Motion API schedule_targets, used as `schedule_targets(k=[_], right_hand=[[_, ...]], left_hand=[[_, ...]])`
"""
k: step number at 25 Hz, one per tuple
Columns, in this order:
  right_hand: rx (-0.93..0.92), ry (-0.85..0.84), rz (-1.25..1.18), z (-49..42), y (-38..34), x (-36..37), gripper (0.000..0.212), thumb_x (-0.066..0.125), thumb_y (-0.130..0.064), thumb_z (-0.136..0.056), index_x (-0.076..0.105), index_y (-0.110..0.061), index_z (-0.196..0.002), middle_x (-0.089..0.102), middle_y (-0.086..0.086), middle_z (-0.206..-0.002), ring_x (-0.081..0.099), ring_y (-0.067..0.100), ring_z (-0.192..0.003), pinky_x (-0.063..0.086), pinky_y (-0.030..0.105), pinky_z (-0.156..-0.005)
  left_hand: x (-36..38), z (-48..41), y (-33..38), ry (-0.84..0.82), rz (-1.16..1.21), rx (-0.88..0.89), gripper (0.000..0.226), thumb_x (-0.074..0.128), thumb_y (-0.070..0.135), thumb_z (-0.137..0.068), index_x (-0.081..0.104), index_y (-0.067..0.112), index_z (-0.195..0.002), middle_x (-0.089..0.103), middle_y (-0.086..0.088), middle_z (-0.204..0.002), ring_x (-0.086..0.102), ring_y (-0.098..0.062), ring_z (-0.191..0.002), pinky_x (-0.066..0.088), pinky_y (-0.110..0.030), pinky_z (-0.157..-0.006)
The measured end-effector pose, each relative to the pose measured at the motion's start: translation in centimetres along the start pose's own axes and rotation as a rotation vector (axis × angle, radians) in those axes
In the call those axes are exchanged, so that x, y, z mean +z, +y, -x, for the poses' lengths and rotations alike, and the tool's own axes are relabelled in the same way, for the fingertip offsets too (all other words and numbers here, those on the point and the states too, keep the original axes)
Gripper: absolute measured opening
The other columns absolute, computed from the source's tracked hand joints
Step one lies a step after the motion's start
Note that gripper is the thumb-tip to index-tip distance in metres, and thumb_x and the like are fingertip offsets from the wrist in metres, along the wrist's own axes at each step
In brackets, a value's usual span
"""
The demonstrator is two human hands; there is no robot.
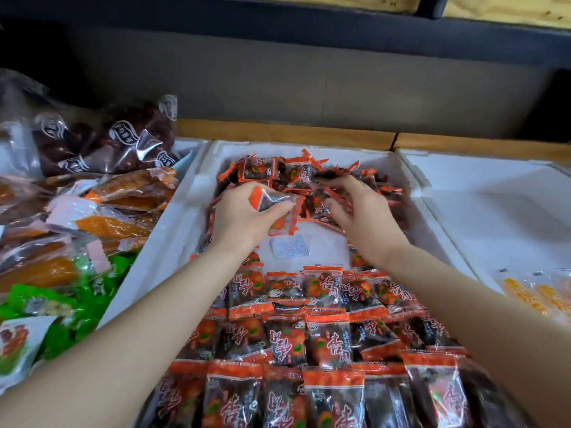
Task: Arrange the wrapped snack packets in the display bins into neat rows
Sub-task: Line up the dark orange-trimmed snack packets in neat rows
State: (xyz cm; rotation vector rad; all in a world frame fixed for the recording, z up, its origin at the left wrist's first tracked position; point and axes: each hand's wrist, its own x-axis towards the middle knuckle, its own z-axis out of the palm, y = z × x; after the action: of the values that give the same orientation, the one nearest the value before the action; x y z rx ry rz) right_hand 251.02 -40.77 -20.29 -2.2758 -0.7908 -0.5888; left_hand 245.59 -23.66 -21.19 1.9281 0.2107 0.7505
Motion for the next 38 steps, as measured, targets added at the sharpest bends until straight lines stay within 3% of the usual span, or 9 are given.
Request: schedule_targets(k=[3, 6, 16, 22, 25, 27, 31, 35, 38], right_hand=[[-0.157, 0.009, -0.159, 1.8, -5.0, 0.1, 0.022, 0.055, -0.013, -0.092, 0.048, -0.009, -0.112, 0.049, 0.004, -0.113, 0.050, 0.013, -0.097, 0.039, 0.025, -0.084], [-0.260, -0.114, -0.116, 2.6, -8.0, 0.9, 0.023, 0.060, -0.007, -0.087, 0.049, -0.007, -0.107, 0.044, 0.005, -0.112, 0.050, 0.019, -0.096, 0.039, 0.028, -0.081], [-0.253, -0.097, 0.015, 1.8, -8.9, 1.6, 0.024, 0.059, -0.009, -0.088, 0.052, -0.009, -0.112, 0.046, 0.005, -0.115, 0.053, 0.022, -0.100, 0.041, 0.028, -0.080], [-0.538, -0.327, -0.006, 3.0, -11.0, 2.1, 0.046, 0.041, -0.036, -0.094, 0.051, -0.007, -0.129, 0.049, 0.009, -0.132, 0.043, 0.018, -0.122, 0.025, 0.013, -0.104], [-0.349, -0.280, -0.225, 2.3, -11.0, 2.8, 0.030, 0.045, -0.021, -0.098, 0.053, -0.009, -0.125, 0.053, 0.003, -0.126, 0.046, 0.007, -0.114, 0.031, 0.001, -0.093], [-0.106, -0.184, -0.198, 0.9, -9.4, 4.2, 0.026, 0.047, -0.014, -0.097, 0.053, -0.010, -0.122, 0.055, 0.004, -0.122, 0.051, 0.011, -0.111, 0.039, 0.015, -0.094], [0.391, -0.590, -0.077, -0.5, -6.8, 8.3, 0.043, 0.052, -0.025, -0.095, 0.041, -0.006, -0.133, 0.052, 0.011, -0.131, 0.051, 0.023, -0.116, 0.038, 0.026, -0.088], [0.517, -0.634, -0.148, -1.2, -7.6, 9.9, 0.054, 0.066, -0.029, -0.087, 0.046, 0.000, -0.128, 0.056, 0.015, -0.124, 0.054, 0.025, -0.106, 0.042, 0.033, -0.091], [0.632, -0.702, -0.163, -1.8, -7.2, 9.9, 0.062, 0.072, -0.033, -0.081, 0.043, 0.000, -0.125, 0.057, 0.006, -0.084, 0.053, 0.020, -0.073, 0.043, 0.029, -0.062]], left_hand=[[-0.9, 2.0, 1.0, 0.032, 0.612, -0.484, 0.005, 0.070, 0.018, -0.085, 0.066, 0.019, -0.083, 0.070, -0.002, -0.081, 0.064, -0.013, -0.063, 0.054, -0.022, -0.053], [-1.7, 3.0, 1.5, 0.061, 0.963, -0.640, 0.015, 0.053, 0.020, -0.097, 0.064, 0.014, -0.104, 0.069, -0.004, -0.092, 0.064, -0.012, -0.075, 0.057, -0.024, -0.058], [-4.5, 6.1, 2.3, 0.000, 1.044, -0.724, 0.013, 0.054, -0.006, -0.089, 0.062, 0.002, -0.084, 0.070, -0.011, -0.069, 0.069, -0.016, -0.063, 0.058, -0.028, -0.060], [-7.3, 5.3, 1.7, -0.069, 1.047, -0.520, 0.023, 0.050, 0.029, -0.097, 0.066, 0.014, -0.105, 0.072, -0.002, -0.092, 0.067, -0.011, -0.077, 0.052, -0.026, -0.068], [-8.4, 5.0, 0.7, 0.006, 0.811, -0.450, 0.016, 0.058, 0.023, -0.092, 0.067, 0.018, -0.105, 0.074, 0.005, -0.089, 0.069, -0.006, -0.076, 0.050, -0.021, -0.062], [-8.7, 4.7, -0.2, 0.076, 0.696, -0.391, 0.016, 0.061, 0.024, -0.092, 0.066, 0.019, -0.106, 0.074, 0.007, -0.091, 0.069, -0.004, -0.082, 0.051, -0.018, -0.065], [-8.8, 4.4, -1.6, 0.116, 0.522, -0.277, 0.026, 0.063, 0.030, -0.089, 0.063, 0.021, -0.114, 0.071, 0.008, -0.105, 0.065, -0.005, -0.099, 0.048, -0.024, -0.088], [-8.8, 4.2, -2.5, 0.109, 0.488, -0.254, 0.029, 0.066, 0.037, -0.087, 0.062, 0.025, -0.114, 0.069, 0.009, -0.109, 0.063, -0.007, -0.104, 0.046, -0.034, -0.100], [-8.9, 4.3, -2.7, 0.113, 0.493, -0.224, 0.027, 0.062, 0.034, -0.090, 0.062, 0.025, -0.115, 0.069, 0.009, -0.110, 0.063, -0.006, -0.105, 0.046, -0.031, -0.098]])
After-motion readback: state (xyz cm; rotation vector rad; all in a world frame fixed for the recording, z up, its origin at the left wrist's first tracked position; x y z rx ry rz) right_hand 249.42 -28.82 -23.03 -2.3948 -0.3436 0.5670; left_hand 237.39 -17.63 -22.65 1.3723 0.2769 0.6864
